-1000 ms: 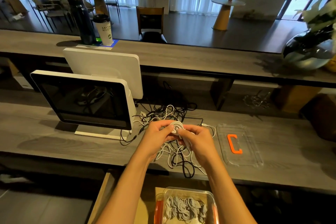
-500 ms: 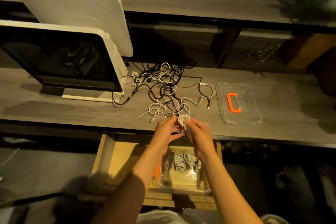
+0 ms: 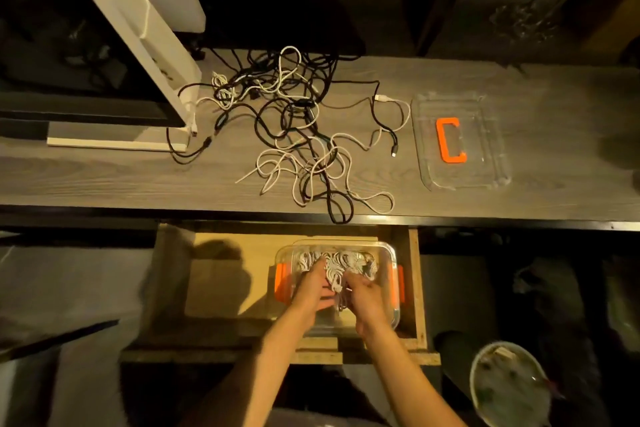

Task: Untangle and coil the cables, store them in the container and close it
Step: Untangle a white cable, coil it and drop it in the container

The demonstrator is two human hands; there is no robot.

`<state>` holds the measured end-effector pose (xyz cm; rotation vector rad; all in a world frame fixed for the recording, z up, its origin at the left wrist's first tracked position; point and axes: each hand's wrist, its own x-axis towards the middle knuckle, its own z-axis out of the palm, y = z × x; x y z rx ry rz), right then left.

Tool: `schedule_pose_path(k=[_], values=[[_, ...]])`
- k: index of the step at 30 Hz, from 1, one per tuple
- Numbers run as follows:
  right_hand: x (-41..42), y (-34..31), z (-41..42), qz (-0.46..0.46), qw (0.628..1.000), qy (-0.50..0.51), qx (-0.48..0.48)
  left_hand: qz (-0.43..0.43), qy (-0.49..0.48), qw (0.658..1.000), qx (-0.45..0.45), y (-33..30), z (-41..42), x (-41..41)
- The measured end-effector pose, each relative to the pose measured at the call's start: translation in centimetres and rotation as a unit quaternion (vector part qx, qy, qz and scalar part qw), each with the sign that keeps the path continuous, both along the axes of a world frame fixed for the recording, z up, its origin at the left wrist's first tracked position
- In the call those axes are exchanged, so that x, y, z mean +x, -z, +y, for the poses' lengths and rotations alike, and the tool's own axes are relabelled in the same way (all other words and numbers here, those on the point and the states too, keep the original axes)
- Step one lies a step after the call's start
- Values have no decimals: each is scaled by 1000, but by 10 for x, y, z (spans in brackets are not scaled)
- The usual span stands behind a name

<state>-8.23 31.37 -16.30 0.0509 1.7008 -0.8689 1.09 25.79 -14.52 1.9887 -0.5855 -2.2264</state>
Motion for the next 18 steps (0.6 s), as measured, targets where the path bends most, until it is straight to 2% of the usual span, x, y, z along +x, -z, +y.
schedule_pose_path(k=[6,9,11,14,18], values=[[-1,29,-17,70,993,-88,24,39,-66,997,-12,10,-11,-14],[-4,13,-29,117,987,-105,-14,35,-39,998,-42,8,-17,-10],[-5,-1,-31,145,986,-80,-29,28,-20,997,-65,4,-22,-4],[-2,-27,-34,171,981,-38,-88,13,-20,991,-129,-12,-33,2],[-3,-54,-56,227,959,-13,-167,-17,-52,965,-255,-41,-56,6]])
